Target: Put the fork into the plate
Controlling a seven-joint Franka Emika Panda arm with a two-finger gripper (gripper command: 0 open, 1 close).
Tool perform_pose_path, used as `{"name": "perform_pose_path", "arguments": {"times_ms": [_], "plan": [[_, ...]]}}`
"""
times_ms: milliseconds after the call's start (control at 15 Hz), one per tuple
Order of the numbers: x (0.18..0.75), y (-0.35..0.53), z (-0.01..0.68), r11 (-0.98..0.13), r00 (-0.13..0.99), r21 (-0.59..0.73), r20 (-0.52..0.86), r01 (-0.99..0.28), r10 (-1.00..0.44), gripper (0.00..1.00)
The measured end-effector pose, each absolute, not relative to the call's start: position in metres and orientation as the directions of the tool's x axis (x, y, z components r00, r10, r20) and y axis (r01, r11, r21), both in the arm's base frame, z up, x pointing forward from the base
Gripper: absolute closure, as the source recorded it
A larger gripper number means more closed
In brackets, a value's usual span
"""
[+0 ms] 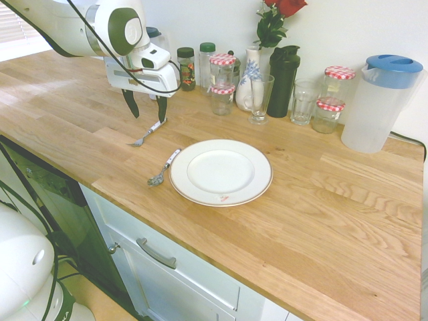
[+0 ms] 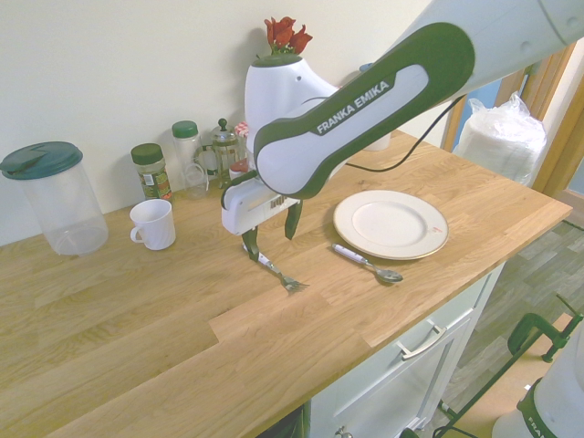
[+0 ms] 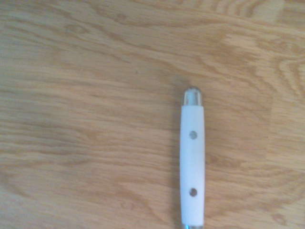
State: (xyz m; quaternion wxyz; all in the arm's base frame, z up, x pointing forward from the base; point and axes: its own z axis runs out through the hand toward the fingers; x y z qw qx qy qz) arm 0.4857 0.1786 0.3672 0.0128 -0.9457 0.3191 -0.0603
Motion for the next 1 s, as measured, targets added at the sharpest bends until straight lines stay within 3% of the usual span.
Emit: {"name": "perform_pose_path", "arguments": {"times_ms": [133, 200, 1000], "plan": [[0.496, 0.184, 0.354, -0.796, 0.790, -0.057, 0.092, -0.603, -0.606, 0.00], [0.501, 0.186, 0.351, -0.793, 0.788, -0.063, 0.090, -0.606, -0.609, 1.00], [0.516, 0.179, 0.331, -0.772, 0.768, -0.102, 0.083, -0.628, -0.636, 1.00]]}}
